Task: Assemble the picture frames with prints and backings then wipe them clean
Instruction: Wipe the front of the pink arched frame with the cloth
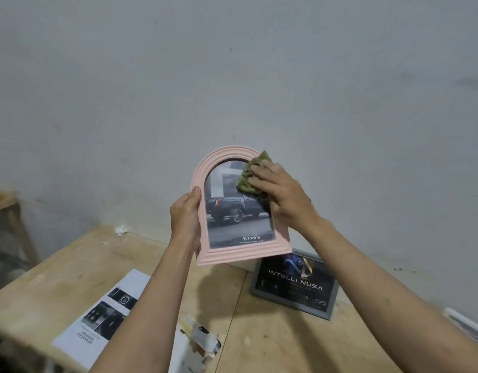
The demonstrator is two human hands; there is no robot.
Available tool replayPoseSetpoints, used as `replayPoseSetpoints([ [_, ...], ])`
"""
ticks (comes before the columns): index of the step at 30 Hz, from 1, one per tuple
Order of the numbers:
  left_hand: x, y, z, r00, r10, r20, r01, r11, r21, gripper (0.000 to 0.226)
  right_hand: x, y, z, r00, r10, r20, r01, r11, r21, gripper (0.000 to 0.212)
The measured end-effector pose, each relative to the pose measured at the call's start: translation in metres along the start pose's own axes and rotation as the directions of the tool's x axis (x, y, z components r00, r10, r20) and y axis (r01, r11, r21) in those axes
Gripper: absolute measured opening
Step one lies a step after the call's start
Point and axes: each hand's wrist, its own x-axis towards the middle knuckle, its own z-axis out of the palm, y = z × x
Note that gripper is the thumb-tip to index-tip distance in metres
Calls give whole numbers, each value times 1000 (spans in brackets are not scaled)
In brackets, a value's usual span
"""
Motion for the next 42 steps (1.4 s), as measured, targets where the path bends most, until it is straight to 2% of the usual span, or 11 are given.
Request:
replayPoseSetpoints([
  [3,20,-1,-27,989,-58,-134,56,998,-18,30,-32,-26,52,993,-21,119,6,992,129,40],
  [6,38,-10,-46,980,-57,-190,59,998,5,29,-61,-52,109,986,73,151,-113,957,269,37],
  [9,47,-27,-50,978,-39,-204,51,997,56,30,-64,-88,157,978,139,155,-186,918,351,56],
  [12,58,-45,-55,974,-46,-222,81,986,149,38,-62,-110,181,968,165,190,-235,862,449,56],
  [22,86,-102,-91,961,-141,-237,202,945,257,28,-56,-65,207,881,399,255,-463,615,638,50],
  [25,97,-116,-106,952,-156,-263,245,903,353,32,-55,-34,224,860,457,225,-489,617,616,46],
  [29,109,-136,-128,913,-142,-383,298,873,386,30,-64,14,273,808,484,336,-587,610,532,40],
  [31,113,-145,-136,890,-125,-439,314,865,391,30,-70,36,306,826,453,335,-563,677,474,38],
  [36,125,-179,-155,843,-137,-520,363,858,363,31,-84,77,399,817,291,497,-466,842,273,51],
  [40,126,-199,-160,837,-165,-522,374,869,325,28,-130,73,459,679,290,675,-408,913,18,42],
  [42,125,-207,-160,838,-160,-522,375,864,337,30,-149,67,475,624,289,726,-430,903,11,50],
])
